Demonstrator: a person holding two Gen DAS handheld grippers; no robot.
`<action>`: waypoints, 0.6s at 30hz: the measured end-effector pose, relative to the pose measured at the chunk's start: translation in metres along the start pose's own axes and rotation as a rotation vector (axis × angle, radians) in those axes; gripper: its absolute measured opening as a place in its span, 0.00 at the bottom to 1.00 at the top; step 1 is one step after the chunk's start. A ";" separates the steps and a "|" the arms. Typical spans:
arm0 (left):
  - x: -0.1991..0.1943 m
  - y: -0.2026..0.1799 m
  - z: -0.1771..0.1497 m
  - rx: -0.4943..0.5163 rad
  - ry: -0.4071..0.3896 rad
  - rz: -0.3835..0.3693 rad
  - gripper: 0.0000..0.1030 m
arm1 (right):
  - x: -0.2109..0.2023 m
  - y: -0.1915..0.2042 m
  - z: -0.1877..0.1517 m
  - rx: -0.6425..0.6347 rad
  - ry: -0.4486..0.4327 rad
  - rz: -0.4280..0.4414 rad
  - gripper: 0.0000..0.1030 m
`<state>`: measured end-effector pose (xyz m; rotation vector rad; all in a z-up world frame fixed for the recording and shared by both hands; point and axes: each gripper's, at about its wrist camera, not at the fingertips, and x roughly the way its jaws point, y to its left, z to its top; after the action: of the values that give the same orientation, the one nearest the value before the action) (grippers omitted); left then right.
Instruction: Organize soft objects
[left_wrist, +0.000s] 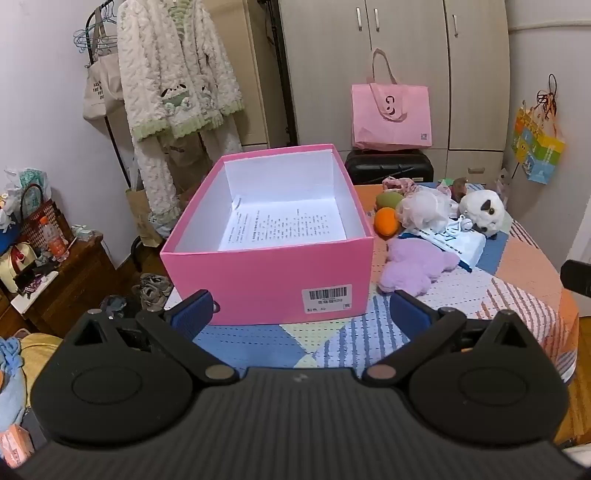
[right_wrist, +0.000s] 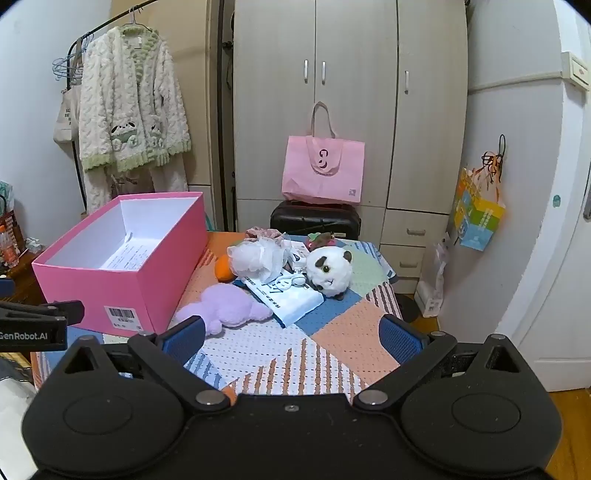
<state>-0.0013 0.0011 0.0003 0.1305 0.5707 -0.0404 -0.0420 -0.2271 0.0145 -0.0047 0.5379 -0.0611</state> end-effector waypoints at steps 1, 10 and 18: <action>-0.001 0.000 0.000 -0.004 -0.001 -0.001 1.00 | 0.001 0.000 0.000 -0.003 0.024 -0.004 0.99; 0.003 0.000 -0.001 -0.015 -0.009 -0.032 1.00 | -0.002 -0.007 -0.004 0.007 0.010 -0.012 0.99; 0.000 0.010 -0.002 -0.054 -0.050 -0.034 1.00 | -0.002 -0.010 -0.006 0.023 0.011 -0.023 0.99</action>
<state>-0.0013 0.0115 -0.0006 0.0674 0.5233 -0.0613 -0.0471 -0.2366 0.0105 0.0116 0.5482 -0.0901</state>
